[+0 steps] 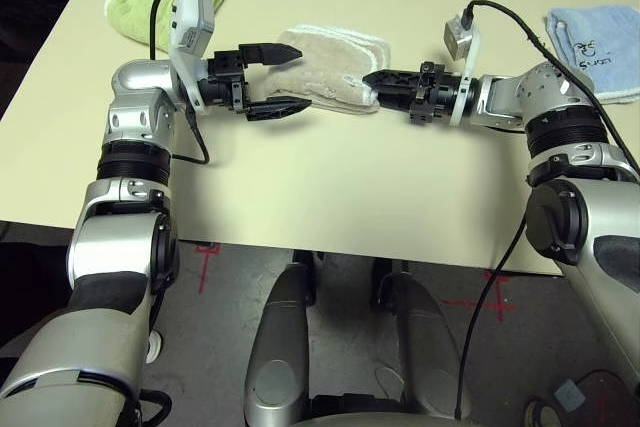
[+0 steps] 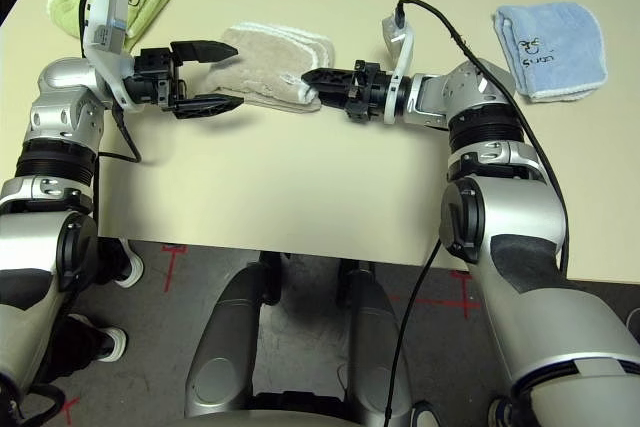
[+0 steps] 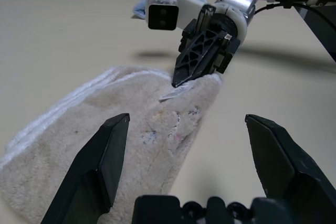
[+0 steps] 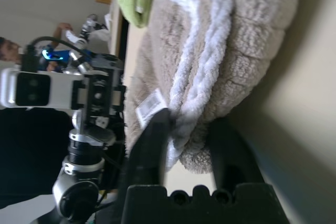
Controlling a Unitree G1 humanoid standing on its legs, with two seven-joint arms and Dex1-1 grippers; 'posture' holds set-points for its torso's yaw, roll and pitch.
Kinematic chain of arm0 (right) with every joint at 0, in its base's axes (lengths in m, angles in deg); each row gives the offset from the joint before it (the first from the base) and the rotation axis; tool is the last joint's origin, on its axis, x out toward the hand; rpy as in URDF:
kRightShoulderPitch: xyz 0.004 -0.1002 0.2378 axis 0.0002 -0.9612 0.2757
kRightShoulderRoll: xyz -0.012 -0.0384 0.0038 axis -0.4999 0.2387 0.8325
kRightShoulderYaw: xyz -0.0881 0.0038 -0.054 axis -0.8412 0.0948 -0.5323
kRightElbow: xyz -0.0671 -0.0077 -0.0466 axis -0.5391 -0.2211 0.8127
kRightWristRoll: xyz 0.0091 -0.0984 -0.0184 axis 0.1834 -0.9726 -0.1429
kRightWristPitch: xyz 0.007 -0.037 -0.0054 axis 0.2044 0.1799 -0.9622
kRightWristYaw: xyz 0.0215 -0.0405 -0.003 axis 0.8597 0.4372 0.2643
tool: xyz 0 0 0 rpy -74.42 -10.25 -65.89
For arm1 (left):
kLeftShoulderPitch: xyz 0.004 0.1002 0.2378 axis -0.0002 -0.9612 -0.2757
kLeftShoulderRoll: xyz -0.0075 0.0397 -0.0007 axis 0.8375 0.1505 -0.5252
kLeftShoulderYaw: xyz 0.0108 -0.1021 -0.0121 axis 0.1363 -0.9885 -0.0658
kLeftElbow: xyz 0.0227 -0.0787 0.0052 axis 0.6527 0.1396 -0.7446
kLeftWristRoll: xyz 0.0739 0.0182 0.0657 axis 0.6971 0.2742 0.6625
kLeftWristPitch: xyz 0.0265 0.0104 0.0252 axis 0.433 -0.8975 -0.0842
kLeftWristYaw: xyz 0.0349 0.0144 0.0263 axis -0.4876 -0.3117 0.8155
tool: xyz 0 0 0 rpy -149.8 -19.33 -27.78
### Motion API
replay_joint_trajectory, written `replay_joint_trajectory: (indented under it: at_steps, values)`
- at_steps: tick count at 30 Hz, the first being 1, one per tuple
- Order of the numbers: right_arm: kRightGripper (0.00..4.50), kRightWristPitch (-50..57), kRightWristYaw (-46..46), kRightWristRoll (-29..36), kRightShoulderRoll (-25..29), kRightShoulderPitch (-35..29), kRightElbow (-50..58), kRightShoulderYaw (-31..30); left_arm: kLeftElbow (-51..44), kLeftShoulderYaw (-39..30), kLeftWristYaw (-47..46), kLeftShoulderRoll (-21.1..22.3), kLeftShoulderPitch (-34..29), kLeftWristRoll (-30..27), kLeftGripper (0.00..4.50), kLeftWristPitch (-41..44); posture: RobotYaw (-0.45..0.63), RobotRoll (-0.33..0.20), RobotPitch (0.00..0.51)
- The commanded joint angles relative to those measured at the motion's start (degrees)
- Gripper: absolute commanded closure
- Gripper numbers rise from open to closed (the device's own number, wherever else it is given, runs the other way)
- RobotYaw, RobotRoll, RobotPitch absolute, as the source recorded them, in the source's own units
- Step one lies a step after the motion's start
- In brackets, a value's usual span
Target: Fold the towel and set it aside.
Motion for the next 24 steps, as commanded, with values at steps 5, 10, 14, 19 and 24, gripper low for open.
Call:
replay_joint_trajectory:
  at_steps: [5, 10, 14, 19, 24]
  values:
    - [4.49, 0.03, -2.29, 0.53, 1.18, -2.16, 0.26, 0.78, -0.77, 0.93, 0.91, 0.35, -1.31, -0.11, 0.0, -0.68, 0.14, 0.0, 0.368]
    - [4.49, -1.52, -2.57, 2.02, 2.82, -2.14, 1.47, 2.98, -1.24, 1.06, 1.08, 0.58, -1.89, -0.11, 0.0, -0.68, 0.14, 0.0, 0.368]
    - [4.49, -5.61, -3.5, 3.24, 3.9, -1.84, 2.39, 5.28, -1.23, 1.11, 1.02, 0.75, -1.95, -0.14, 0.0, -0.67, 0.13, 0.0, 0.367]
    - [4.49, -18.72, -4.29, 3.05, 4.78, -1.7, 5.07, 7.98, -0.71, 0.7, 0.23, 0.9, -1.87, -0.26, 0.0, -0.47, 0.11, 0.0, 0.367]
    - [4.49, -32.99, -2.96, 4.1, 6.08, -0.33, 5.24, 11.18, 1.12, 0.45, -0.94, 0.61, -1.5, 0.03, 0.0, -1.65, 0.09, 0.0, 0.369]
